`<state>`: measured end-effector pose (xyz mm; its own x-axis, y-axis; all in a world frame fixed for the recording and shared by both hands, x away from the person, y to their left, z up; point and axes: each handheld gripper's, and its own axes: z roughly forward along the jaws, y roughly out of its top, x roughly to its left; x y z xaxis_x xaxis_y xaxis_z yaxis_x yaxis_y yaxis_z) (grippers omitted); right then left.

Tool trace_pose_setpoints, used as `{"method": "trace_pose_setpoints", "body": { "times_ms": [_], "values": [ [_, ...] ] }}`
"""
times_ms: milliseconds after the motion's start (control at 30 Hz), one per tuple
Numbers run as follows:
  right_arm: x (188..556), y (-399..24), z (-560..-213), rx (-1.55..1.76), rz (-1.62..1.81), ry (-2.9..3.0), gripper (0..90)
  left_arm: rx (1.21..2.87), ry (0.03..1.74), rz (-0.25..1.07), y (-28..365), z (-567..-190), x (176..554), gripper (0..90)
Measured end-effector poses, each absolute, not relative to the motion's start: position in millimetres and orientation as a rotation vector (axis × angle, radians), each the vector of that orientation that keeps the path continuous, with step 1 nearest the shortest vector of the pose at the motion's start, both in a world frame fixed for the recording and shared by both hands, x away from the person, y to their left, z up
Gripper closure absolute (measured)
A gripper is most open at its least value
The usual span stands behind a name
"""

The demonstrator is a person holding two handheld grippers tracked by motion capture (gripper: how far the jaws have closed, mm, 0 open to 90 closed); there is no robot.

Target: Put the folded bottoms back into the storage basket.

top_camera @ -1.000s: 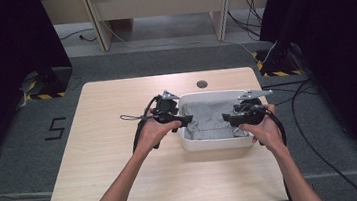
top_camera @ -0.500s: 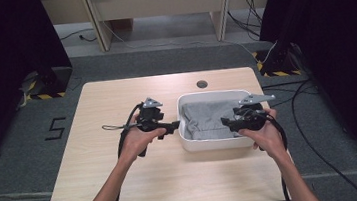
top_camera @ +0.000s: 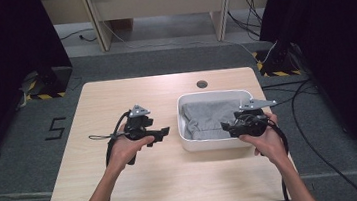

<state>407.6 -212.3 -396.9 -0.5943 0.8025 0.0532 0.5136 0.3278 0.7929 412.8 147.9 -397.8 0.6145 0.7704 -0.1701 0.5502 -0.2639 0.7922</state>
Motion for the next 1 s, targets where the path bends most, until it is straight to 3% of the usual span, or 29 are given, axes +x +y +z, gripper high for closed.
{"method": "trace_pose_setpoints", "body": {
  "times_ms": [1000],
  "values": [
    [373.5,-215.7,-410.1,1.13,1.138,2.237,32.4,1.922,1.043,0.335,173.0,-414.2,374.9,25.3]
  ]
}}
